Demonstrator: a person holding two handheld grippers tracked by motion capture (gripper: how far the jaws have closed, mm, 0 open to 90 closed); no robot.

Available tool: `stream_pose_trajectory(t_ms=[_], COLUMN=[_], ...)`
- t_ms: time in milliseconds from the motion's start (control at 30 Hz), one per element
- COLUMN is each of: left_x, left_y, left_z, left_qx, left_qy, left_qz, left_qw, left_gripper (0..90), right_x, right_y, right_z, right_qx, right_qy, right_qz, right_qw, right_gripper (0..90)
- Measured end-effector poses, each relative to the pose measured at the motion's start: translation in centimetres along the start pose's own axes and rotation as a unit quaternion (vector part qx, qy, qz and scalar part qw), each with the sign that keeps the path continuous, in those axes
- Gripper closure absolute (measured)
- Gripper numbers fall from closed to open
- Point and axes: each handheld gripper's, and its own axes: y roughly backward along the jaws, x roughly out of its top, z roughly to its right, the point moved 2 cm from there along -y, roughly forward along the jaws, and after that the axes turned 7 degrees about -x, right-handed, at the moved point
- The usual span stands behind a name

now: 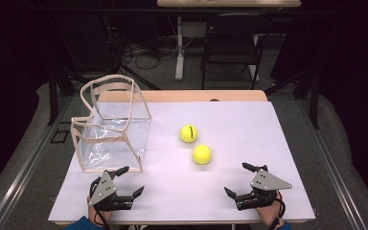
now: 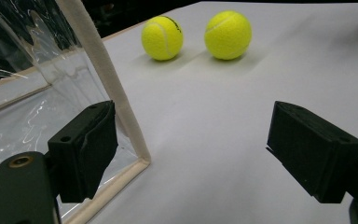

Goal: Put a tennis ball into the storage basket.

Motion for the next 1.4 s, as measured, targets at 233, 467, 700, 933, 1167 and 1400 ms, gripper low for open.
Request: stream_pose_trajectory(t_ms=[233,467,700,933,1167,1400], left_x=[0.0,0.0,0.0,-0.1,-0.1,-0.1], left_y=[-0.1,0.0,-0.1,0.0,0.0,0.0], left_z=[0.0,0.0,0.0,0.0,0.1,0.1], left_qx=[0.001,0.002,0.003,0.004,0.004,0.004], left_qy=[-0.001,0.000,-0.002,-0.002,-0.002,-0.003], left_qz=[-0.001,-0.001,-0.003,-0.002,-0.002,-0.002], left_qw=[1.0000,1.0000,1.0000,1.0000,1.0000,1.0000], left_gripper=[16.0,16.0,16.0,16.0,16.0,16.0], right_x=[0.0,0.2,0.5,1.0,1.3,1.8], right_y=[-0.2,-0.5,-1.0,-2.2,-2.6,-3.6], right_z=[0.1,0.1,0.1,0.0,-0.1,-0.1], right_qx=[0.001,0.005,0.009,0.016,0.019,0.025], right_qy=[0.001,0.001,0.001,-0.004,-0.003,-0.005], right_qz=[-0.003,-0.007,-0.021,-0.049,-0.058,-0.075], right_qw=[1.0000,1.0000,0.9997,0.9987,0.9981,0.9969], right_gripper=[0.0,0.0,0.0,0.0,0.0,0.0])
